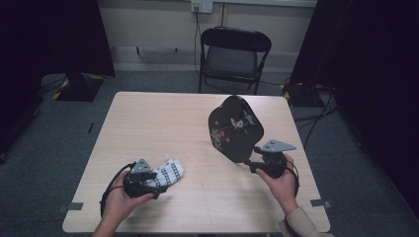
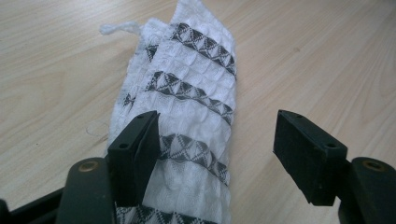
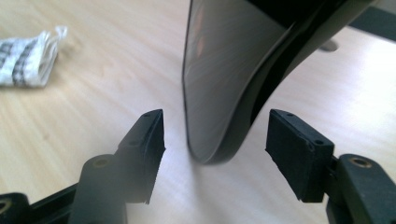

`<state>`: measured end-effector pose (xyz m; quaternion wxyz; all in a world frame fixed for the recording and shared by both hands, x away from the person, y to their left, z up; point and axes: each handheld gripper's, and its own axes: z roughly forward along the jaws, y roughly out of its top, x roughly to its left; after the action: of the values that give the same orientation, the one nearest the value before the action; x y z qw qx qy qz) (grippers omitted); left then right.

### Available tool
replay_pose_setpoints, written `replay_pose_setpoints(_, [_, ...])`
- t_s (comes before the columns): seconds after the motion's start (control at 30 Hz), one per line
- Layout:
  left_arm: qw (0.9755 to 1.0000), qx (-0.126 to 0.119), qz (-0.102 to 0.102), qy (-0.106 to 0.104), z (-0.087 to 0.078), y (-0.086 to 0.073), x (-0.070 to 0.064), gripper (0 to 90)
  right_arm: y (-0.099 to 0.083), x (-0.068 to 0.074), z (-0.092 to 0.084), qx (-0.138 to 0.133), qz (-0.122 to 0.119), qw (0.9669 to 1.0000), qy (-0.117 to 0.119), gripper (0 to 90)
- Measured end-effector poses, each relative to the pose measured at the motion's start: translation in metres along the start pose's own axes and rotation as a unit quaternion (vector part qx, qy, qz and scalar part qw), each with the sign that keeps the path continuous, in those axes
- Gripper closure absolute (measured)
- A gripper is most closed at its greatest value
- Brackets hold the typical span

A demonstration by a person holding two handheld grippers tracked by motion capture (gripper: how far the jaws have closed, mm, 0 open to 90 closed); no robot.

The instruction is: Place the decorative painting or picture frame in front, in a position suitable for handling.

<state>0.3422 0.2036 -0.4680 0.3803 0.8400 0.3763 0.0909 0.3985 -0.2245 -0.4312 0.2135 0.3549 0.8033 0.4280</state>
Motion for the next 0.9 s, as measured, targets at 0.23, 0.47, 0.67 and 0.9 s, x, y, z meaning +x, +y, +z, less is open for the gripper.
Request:
replay_pose_setpoints(0.23, [1.0000,0.003,0.001,-0.001,0.002,0.000,0.001,31.4,0.032,-0.014,-0.008,-0.019,0.007,0.9997,-0.013,40.5])
replay_pose_setpoints(0.47, [1.0000,0.001,-0.004,-0.002,0.002,0.000,0.001,31.4,0.063,-0.017,-0.003,-0.032,0.017,0.9990,-0.027,48.8])
replay_pose_setpoints(0.67, [1.0000,-0.004,-0.005,-0.002,0.001,0.000,0.004,31.4,0.070,-0.017,0.006,-0.044,0.061,0.9967,-0.032,62.9])
replay_pose_setpoints(0.9, [1.0000,0.001,-0.004,-0.001,0.002,0.000,0.004,31.4,0.069,-0.011,0.011,-0.057,0.101,0.9932,0.005,80.5])
